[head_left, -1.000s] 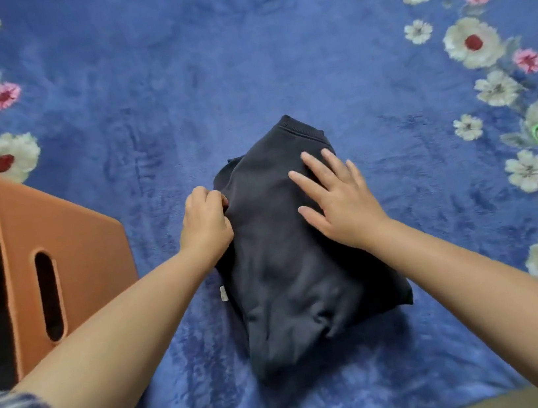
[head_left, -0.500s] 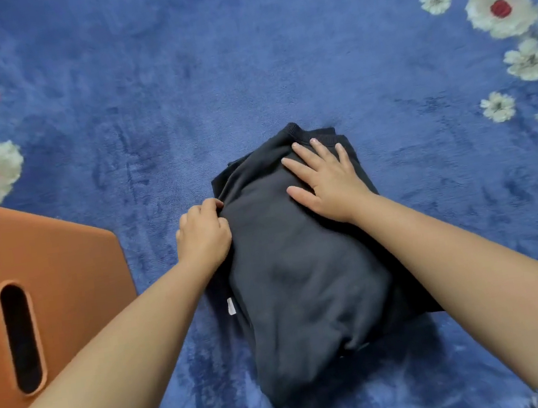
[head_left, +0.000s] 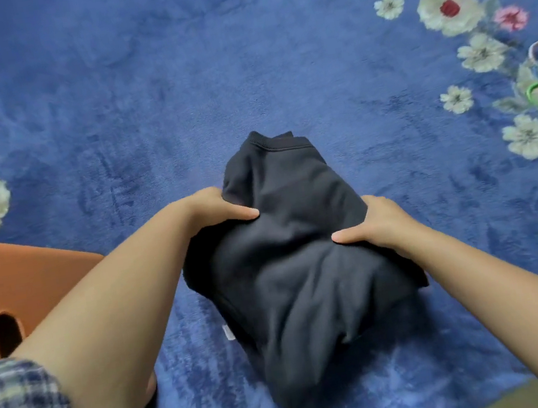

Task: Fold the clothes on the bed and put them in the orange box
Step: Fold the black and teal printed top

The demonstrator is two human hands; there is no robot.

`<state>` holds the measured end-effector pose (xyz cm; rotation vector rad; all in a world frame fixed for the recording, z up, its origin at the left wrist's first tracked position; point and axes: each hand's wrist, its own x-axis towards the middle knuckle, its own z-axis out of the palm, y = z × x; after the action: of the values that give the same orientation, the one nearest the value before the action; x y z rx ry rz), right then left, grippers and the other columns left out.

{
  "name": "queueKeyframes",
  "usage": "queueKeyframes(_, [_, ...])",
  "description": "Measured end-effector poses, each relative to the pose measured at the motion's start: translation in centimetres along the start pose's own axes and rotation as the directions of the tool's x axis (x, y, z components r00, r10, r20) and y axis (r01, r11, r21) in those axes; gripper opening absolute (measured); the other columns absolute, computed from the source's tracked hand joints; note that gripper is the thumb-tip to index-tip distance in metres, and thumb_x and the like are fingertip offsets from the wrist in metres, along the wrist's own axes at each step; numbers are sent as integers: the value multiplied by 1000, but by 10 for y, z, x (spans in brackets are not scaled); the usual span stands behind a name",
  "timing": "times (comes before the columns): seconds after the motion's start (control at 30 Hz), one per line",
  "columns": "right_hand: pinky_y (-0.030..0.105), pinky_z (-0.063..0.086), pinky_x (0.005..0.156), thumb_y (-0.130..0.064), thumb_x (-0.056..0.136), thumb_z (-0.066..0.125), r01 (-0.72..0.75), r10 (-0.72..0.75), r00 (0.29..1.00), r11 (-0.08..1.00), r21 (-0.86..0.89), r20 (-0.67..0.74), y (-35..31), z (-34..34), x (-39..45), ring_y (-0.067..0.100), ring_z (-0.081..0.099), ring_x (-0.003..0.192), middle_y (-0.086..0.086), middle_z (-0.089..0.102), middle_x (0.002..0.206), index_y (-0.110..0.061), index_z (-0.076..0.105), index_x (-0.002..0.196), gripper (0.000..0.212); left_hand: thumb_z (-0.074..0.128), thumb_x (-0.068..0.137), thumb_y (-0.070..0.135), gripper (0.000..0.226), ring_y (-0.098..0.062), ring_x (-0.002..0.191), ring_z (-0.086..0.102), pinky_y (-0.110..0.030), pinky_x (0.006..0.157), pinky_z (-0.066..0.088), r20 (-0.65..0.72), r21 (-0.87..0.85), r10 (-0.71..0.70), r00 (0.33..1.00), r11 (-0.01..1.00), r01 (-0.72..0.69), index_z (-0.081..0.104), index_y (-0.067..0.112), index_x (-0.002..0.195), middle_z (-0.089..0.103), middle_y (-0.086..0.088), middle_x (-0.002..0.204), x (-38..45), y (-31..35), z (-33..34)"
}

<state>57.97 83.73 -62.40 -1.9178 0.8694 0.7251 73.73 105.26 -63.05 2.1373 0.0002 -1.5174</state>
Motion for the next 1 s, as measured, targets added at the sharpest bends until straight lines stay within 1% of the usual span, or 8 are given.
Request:
queueKeyframes(0.2, [34,39,81,-37,78,68,325,-445,896,671,-667,-11,-78,-26,19,27,53,106,5,62,109,-16,55,111,41,92,7,45,107,-13,92,67,-30,79,54,241,-385,-89,967,906,179,63,20,107,73,5,97,-34,-48,20])
queueKeyframes(0.3, [39,25,102,-32,84,63,286,-577,810,544,-789,-104,-98,-24,27,26,40,122,4,54,127,-19,44,128,50,88,27,56,90,-10,93,62,-25,75,47,95,-464,-168,981,864,193,61,23,107,70,8,99,-39,-59,35])
queueKeyframes(0.43, [48,14,112,-48,71,74,-14,-167,910,902,-431,-379,-61,-11,18,27,7,142,7,5,156,-24,1,148,109,69,80,32,50,-13,93,62,-25,69,48,-217,-679,-126,968,732,-57,53,15,124,64,0,114,-31,-61,39])
queueKeyframes(0.5, [45,25,112,-49,66,78,-132,134,918,991,31,-374,-27,-2,7,28,17,141,10,11,155,-19,-1,149,118,69,81,28,49,-16,91,64,-27,69,49,-194,-737,-97,976,671,-80,53,13,125,67,-1,107,-31,-60,36])
queueKeyframes(0.57, [38,42,99,-47,62,81,-160,288,934,869,468,-214,8,9,0,26,45,124,9,41,142,-9,25,144,106,72,78,26,55,-15,87,66,-28,69,50,-107,-764,-32,994,642,-62,51,14,128,68,1,101,-34,-62,35])
queueKeyframes(0.77, [44,52,88,-42,33,89,-210,144,978,596,775,153,50,18,-15,28,66,96,12,69,107,-9,59,115,94,78,44,26,78,-13,68,71,-26,52,56,12,-852,17,1000,523,1,53,18,118,73,-1,85,-37,-61,55])
queueKeyframes(0.9, [44,53,85,-46,12,91,-47,50,999,595,802,21,51,14,-15,26,66,99,7,68,110,-15,56,119,117,65,55,17,36,-15,57,69,-26,50,56,44,-864,31,999,503,22,63,7,89,72,-5,69,-49,-46,56])
queueKeyframes(1.0, [39,53,80,-34,25,90,49,-32,999,627,777,-37,41,-4,-26,22,65,97,5,67,112,-21,58,112,93,60,58,16,32,-14,57,69,-24,49,55,-39,-865,87,995,495,-78,62,7,89,72,-4,68,-70,-29,52])
